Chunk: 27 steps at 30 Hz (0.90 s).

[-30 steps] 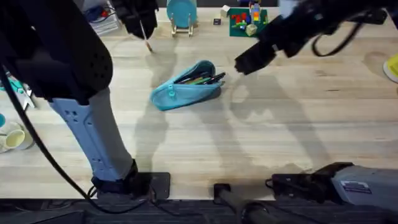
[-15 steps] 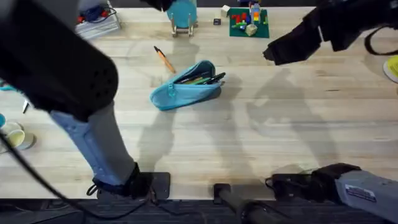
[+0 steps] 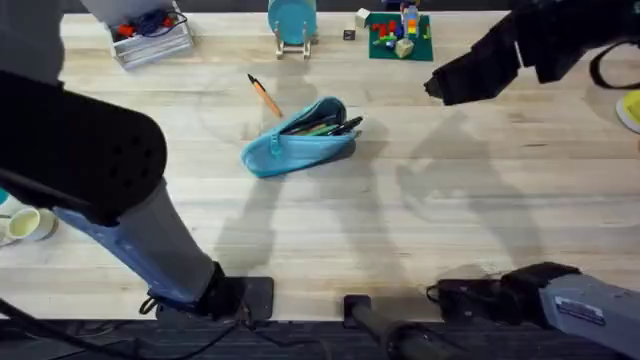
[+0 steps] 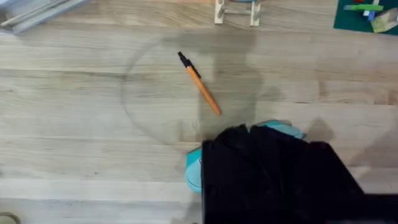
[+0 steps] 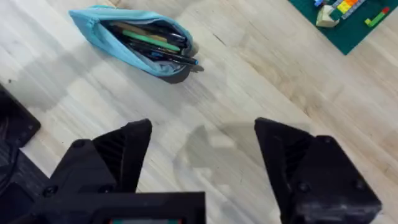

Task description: Unzip the bag, pick up the pens from the table one at a time and place them inside, then zip the bag closed.

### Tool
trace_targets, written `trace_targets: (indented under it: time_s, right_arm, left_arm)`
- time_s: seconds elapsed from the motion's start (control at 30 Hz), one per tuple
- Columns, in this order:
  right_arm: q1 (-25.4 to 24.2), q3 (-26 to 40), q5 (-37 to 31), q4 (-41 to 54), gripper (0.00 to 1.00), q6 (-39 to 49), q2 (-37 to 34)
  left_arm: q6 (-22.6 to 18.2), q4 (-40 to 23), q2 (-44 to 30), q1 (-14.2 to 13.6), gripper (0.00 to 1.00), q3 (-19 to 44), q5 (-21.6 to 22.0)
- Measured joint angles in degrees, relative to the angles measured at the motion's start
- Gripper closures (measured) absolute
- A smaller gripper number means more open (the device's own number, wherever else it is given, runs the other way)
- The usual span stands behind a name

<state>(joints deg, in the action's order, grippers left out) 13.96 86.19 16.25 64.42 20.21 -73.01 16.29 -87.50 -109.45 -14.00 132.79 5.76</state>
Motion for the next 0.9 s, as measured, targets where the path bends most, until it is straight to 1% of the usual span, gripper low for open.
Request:
trace_targets:
  time_s: [0.13, 0.17, 0.2, 0.23, 0.33, 0.37, 0.4, 0.47, 0.57, 0.8, 0.9]
  right_arm:
    - [0.0, 0.0, 0.0, 0.0, 0.005, 0.0, 0.02]
    - [0.0, 0.0, 0.0, 0.01, 0.005, 0.01, 0.01]
    - [0.0, 0.0, 0.0, 0.01, 0.005, 0.0, 0.0]
    - [0.0, 0.0, 0.0, 0.0, 0.005, 0.02, 0.0]
    - [0.0, 0.0, 0.0, 0.02, 0.005, 0.02, 0.02]
    - [0.0, 0.0, 0.02, 0.02, 0.005, 0.02, 0.0]
    - [0.0, 0.0, 0.0, 0.0, 0.005, 0.02, 0.0]
    - [0.0, 0.0, 0.0, 0.0, 0.005, 0.02, 0.0]
    - [0.0, 0.0, 0.0, 0.0, 0.005, 0.02, 0.0]
    - [0.0, 0.0, 0.0, 0.02, 0.005, 0.02, 0.0]
    - [0.0, 0.0, 0.0, 0.0, 0.005, 0.02, 0.0]
  left_arm:
    - [0.0, 0.0, 0.0, 0.0, 0.954, 0.0, 0.0]
    - [-0.02, 0.0, 0.0, 0.0, 0.918, 0.0, 0.0]
    - [0.08, 0.02, 0.0, 0.0, 0.837, 0.0, 0.0]
    - [-0.09, 0.0, 0.0, 0.0, 0.723, 0.0, 0.0]
    - [-0.02, 0.02, 0.0, 0.0, 0.25, 0.0, -0.04]
    - [-0.02, 0.02, 0.0, 0.0, 0.108, 0.0, -0.03]
    - [0.16, 0.02, 0.0, 0.0, 0.032, 0.0, -0.07]
    - [0.15, 0.02, 0.0, 0.0, 0.008, 0.0, -0.09]
    - [0.97, 0.02, 0.0, 0.0, 0.006, 0.0, -0.06]
    - [10.07, 0.02, 0.0, 0.11, 0.006, 0.0, -0.07]
    - [12.57, 0.02, 0.0, 0.42, 0.006, 0.0, -0.14]
